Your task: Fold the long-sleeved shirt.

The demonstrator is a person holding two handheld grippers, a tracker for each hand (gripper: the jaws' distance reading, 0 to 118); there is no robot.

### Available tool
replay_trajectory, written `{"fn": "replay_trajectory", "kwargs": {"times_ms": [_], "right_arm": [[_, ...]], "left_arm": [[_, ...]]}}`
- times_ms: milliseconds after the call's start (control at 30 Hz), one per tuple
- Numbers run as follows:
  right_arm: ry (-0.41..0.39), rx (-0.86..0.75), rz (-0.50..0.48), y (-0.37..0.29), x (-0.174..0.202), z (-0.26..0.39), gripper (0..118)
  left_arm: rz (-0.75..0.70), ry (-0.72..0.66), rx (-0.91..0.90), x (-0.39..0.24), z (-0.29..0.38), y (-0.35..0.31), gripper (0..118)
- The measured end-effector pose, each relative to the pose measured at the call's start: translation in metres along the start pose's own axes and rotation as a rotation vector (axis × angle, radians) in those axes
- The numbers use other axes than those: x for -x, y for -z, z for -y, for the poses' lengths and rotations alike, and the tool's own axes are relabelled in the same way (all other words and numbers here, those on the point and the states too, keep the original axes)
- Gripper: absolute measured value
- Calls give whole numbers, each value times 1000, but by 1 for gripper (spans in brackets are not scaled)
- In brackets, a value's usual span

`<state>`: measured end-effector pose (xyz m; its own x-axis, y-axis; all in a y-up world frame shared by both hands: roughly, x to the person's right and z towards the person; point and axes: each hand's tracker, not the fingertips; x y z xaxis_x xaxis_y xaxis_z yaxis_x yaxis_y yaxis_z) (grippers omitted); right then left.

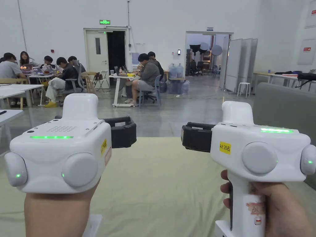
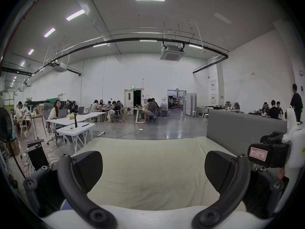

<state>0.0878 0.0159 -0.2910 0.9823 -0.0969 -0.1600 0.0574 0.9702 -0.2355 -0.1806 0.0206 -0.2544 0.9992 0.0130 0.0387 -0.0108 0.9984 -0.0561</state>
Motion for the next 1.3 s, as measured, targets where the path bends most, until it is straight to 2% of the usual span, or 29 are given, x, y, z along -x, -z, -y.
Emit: {"fn": "replay_trajectory", "kwargs": {"times_ms": [1300], "right_arm": [[15, 29, 3, 8, 4, 8, 118]], "left_arm": [[18, -23, 58, 12, 6, 5, 118]]}}
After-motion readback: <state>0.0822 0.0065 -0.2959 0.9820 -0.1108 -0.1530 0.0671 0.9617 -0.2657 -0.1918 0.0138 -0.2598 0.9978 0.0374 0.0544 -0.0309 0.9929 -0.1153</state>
